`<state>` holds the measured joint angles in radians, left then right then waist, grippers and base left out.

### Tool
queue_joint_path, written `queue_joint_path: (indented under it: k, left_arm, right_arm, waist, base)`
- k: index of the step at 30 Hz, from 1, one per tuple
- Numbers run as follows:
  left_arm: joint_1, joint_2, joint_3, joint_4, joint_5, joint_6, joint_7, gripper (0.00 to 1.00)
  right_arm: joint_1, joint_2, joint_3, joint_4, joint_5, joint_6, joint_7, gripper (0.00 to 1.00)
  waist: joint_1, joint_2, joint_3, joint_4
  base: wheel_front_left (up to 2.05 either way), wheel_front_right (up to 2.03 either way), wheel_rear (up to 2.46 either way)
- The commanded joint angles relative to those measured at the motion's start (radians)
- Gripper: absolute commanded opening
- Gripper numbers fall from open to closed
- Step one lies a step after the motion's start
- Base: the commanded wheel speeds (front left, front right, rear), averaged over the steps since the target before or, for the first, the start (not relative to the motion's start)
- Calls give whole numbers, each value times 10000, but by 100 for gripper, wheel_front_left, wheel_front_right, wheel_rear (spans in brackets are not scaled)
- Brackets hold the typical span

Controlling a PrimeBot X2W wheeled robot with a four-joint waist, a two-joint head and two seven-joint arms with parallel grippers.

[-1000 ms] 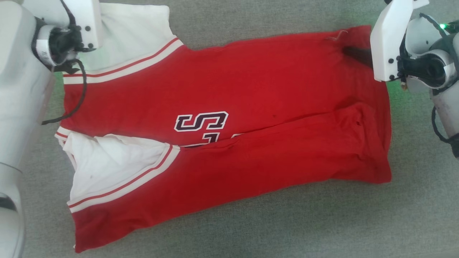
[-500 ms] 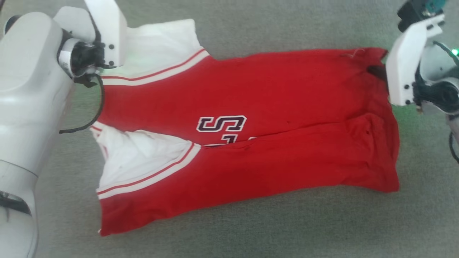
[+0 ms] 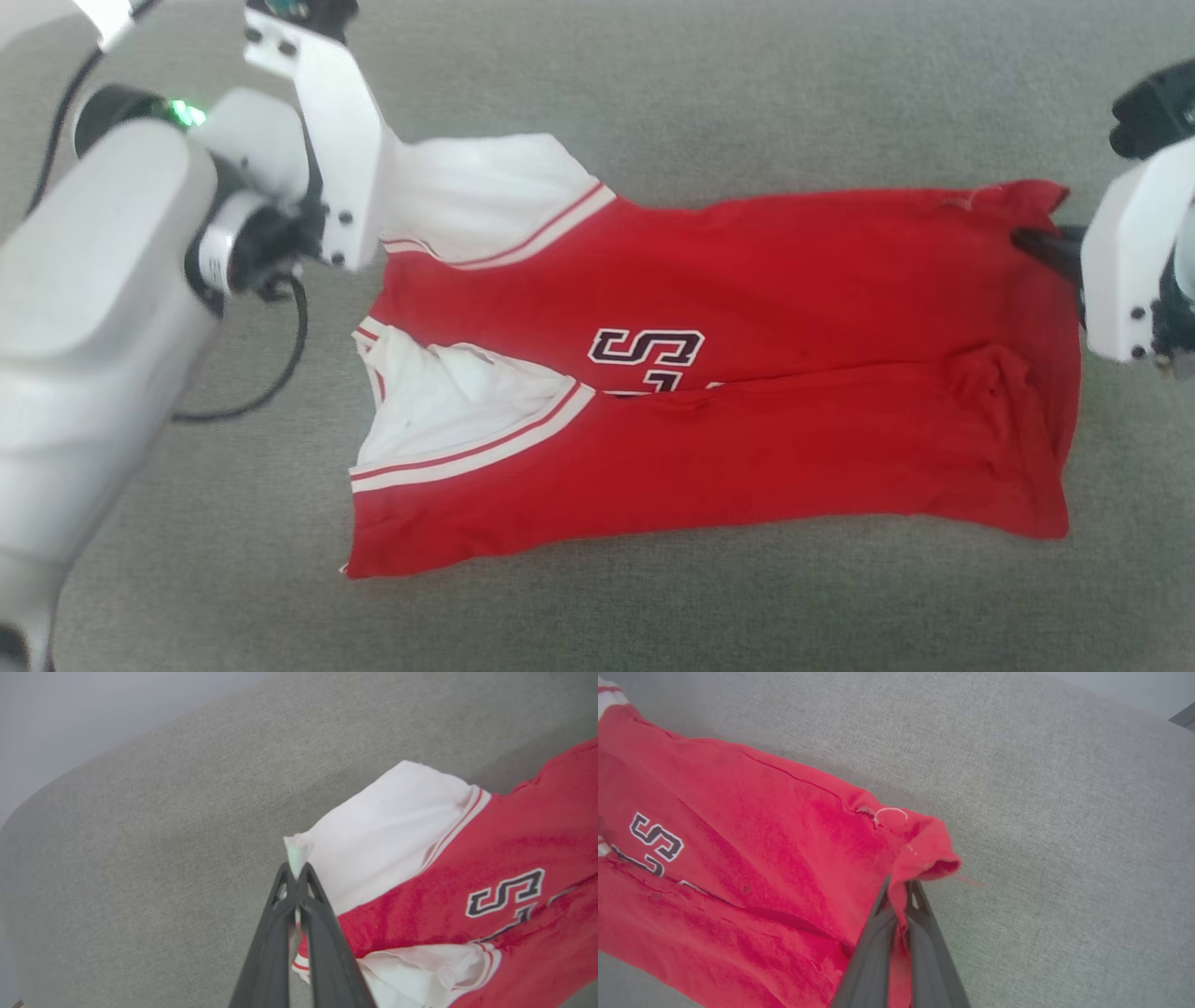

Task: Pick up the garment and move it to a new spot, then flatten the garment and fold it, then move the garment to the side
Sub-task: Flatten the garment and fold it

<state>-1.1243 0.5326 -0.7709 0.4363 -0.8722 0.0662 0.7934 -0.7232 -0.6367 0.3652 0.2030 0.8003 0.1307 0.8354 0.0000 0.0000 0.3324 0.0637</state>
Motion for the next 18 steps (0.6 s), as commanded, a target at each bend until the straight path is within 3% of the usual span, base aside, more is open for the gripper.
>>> queue_joint_path:
  k: [1, 11, 18]
  left_arm:
    - [316, 166, 4, -435, -71, 199, 110, 0]
    - [2694, 1836, -46, -5145, -207, 2080, 914, 0]
    - [4340, 2367, -222, -6401, -455, 2888, 876, 0]
  right_arm:
    - [323, -69, -150, -219, 11, -1, 90, 0]
    - [2941, -121, -1943, -2021, -152, -1, 1025, 0]
    - [4439, 421, -2861, -2252, -485, -3, 1334, 0]
  waist:
    - [0, 0, -171, 146]
    - [0, 0, -430, 331]
    - [0, 0, -433, 282]
  base:
    - [0, 0, 0]
    - [0, 0, 0]
    - [0, 0, 0]
